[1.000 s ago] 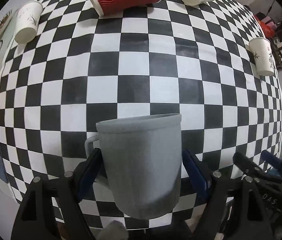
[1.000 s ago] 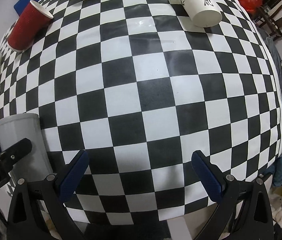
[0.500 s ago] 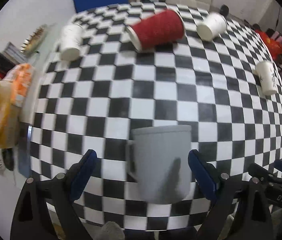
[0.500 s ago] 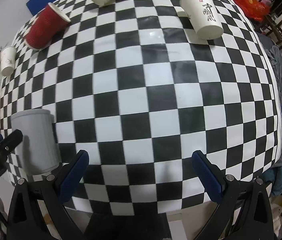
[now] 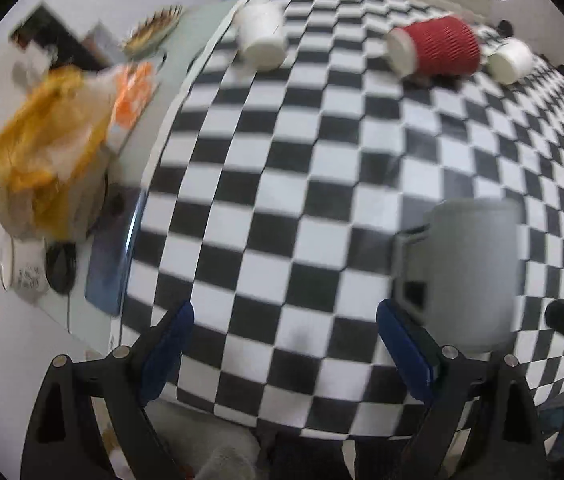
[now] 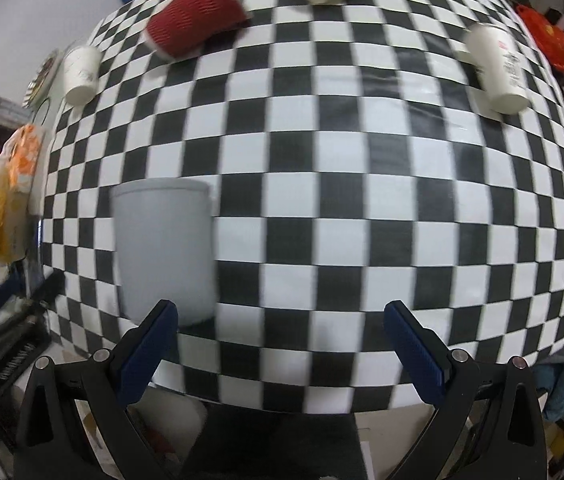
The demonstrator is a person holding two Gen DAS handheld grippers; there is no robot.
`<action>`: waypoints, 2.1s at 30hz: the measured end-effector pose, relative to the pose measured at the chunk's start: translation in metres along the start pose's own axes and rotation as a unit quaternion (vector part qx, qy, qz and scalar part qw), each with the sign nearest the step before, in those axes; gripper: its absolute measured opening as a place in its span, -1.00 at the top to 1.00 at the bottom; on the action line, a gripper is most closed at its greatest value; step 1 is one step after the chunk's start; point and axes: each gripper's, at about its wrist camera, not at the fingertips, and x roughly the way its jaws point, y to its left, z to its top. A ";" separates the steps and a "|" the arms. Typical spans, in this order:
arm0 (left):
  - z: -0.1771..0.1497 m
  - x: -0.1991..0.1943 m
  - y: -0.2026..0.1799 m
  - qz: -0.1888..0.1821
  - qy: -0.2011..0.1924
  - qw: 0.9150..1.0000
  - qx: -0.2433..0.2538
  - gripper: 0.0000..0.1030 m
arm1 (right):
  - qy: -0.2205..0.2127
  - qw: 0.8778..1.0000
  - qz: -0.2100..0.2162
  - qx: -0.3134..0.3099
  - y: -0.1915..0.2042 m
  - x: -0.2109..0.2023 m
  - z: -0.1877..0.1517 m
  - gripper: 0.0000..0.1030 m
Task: Flip cup upright
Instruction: 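Carry the mug toward the right tool while the right tool grasps it, then rotate the mug opening up with the right tool and set it down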
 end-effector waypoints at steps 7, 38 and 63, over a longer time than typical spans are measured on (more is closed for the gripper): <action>-0.007 0.033 0.025 0.005 0.023 1.000 -0.013 -0.81 | 0.026 1.000 0.015 -0.010 0.049 0.029 0.023 -1.00; 0.015 0.065 0.021 -0.013 0.040 0.999 -0.003 -0.81 | 0.062 0.997 0.055 0.006 0.044 0.073 0.036 -0.64; 0.070 0.089 -0.078 -0.058 0.023 0.998 0.030 -0.81 | -0.327 0.945 0.009 -0.016 -0.009 0.036 0.076 -0.64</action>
